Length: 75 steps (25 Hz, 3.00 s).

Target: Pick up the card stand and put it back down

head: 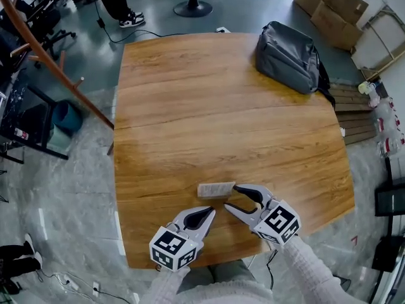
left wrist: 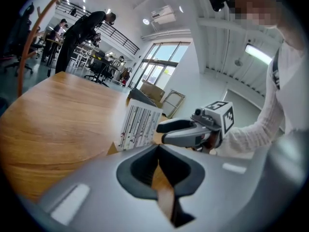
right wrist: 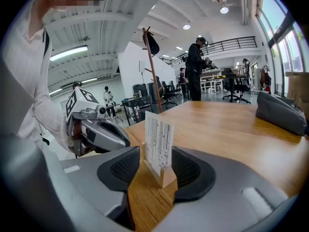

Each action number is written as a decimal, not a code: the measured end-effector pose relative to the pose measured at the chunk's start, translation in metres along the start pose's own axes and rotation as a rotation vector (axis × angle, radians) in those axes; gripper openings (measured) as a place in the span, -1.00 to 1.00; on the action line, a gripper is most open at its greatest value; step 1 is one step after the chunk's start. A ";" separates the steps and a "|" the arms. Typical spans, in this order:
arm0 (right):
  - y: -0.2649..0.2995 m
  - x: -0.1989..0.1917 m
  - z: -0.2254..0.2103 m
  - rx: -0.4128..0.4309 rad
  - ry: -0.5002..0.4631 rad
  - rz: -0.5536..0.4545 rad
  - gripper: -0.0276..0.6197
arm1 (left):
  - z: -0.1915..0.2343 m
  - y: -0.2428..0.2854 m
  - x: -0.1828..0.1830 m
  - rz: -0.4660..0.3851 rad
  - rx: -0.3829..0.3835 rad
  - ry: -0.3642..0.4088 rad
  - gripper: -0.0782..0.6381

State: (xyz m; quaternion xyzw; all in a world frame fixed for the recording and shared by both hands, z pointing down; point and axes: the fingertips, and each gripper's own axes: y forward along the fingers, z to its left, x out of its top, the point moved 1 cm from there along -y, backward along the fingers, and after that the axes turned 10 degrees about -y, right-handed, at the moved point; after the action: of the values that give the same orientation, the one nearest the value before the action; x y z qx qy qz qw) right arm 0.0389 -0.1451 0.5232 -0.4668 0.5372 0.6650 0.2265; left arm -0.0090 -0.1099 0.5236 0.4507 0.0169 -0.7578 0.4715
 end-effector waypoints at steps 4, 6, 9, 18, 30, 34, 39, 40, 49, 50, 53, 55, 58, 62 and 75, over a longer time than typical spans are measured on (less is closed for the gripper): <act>0.012 -0.005 -0.006 0.039 -0.032 0.032 -0.30 | 0.005 0.003 -0.006 0.005 0.010 -0.022 -0.76; 0.016 -0.006 -0.008 0.055 -0.047 0.037 -0.29 | 0.009 0.004 -0.008 0.007 0.018 -0.029 -0.76; 0.022 -0.008 -0.011 0.090 -0.066 0.043 -0.27 | 0.013 0.006 -0.007 0.006 0.026 -0.039 -0.76; 0.040 -0.005 -0.002 0.281 -0.164 0.073 -0.18 | 0.027 0.013 -0.004 -0.008 0.053 -0.059 -0.76; 0.063 -0.012 0.007 0.448 -0.303 0.182 -0.15 | 0.038 0.006 0.006 -0.048 0.089 -0.084 -0.76; 0.070 -0.018 0.012 0.464 -0.338 0.208 -0.15 | 0.039 0.003 0.006 -0.057 0.093 -0.088 -0.76; 0.075 -0.024 0.014 0.466 -0.353 0.226 -0.15 | 0.041 0.000 0.006 -0.066 0.098 -0.095 -0.76; 0.076 -0.024 0.013 0.459 -0.357 0.226 -0.15 | 0.042 -0.001 0.005 -0.068 0.101 -0.096 -0.76; 0.083 -0.046 0.008 0.419 -0.471 0.328 -0.15 | 0.041 -0.004 0.006 -0.082 0.105 -0.098 -0.76; 0.084 -0.049 0.008 0.414 -0.486 0.341 -0.15 | 0.042 -0.005 0.005 -0.082 0.105 -0.098 -0.76; 0.086 -0.053 0.009 0.406 -0.477 0.339 -0.17 | 0.043 -0.006 0.004 -0.081 0.110 -0.100 -0.76; 0.087 -0.053 0.009 0.399 -0.471 0.327 -0.17 | 0.044 -0.007 0.004 -0.084 0.112 -0.102 -0.76; 0.087 -0.053 0.009 0.391 -0.465 0.316 -0.17 | 0.042 -0.009 0.004 -0.091 0.109 -0.111 -0.76; 0.087 -0.051 0.008 0.352 -0.435 0.307 -0.24 | 0.040 -0.009 0.004 -0.090 0.107 -0.110 -0.76; 0.085 -0.048 0.010 0.313 -0.333 0.292 -0.34 | 0.038 -0.014 0.005 -0.085 0.114 -0.099 -0.76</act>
State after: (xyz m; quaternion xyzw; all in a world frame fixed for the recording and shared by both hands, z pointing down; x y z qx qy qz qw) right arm -0.0112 -0.1531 0.6076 -0.2277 0.6503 0.6672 0.2829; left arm -0.0449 -0.1224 0.5372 0.4376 -0.0302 -0.7983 0.4127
